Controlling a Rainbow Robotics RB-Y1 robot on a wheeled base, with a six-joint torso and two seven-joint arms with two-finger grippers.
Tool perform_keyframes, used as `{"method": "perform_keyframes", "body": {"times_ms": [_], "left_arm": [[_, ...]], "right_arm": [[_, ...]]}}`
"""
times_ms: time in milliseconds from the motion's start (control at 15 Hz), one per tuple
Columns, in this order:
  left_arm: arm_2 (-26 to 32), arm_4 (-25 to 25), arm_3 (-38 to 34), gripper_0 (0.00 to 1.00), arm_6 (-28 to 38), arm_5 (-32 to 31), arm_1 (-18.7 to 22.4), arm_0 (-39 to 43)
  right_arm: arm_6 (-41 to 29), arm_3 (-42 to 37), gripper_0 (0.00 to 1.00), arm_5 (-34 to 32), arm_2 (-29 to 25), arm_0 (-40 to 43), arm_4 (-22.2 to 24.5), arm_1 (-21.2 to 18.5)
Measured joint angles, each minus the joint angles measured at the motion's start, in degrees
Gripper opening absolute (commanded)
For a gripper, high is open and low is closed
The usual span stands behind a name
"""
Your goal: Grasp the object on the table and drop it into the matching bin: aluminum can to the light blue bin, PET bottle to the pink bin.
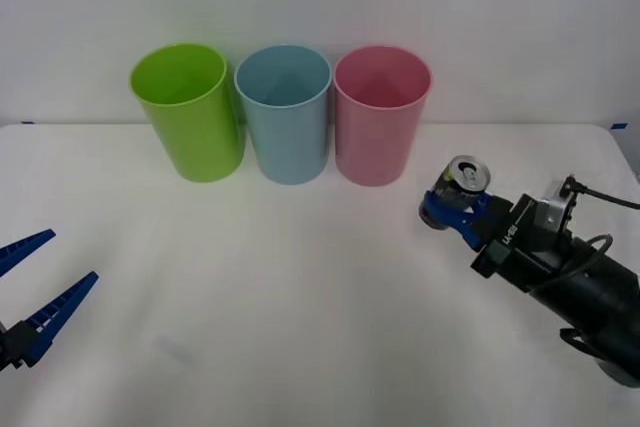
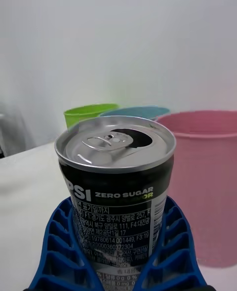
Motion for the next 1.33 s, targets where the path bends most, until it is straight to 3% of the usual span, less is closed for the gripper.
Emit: {"method": "perform_keyframes", "body": {"times_ms": [600,1000,1333], "left_arm": [[0.0,0.0,0.0,1.00,0.0,0.0,0.0,0.0],[0.0,0.0,0.0,1.00,0.0,0.0,0.0,0.0],[0.0,0.0,0.0,1.00,0.0,0.0,0.0,0.0]], "right_arm": [[-13.8,1.4,0.00,1.9,4.2,-15.2,0.0,-5.1],[-14.2,14.2,0.00,2.0,7.4,-29.6,0.0,-4.6],[-13.8,26.4,0.00,2.4,8.3,-40.3,2.1,-0.4]]}}
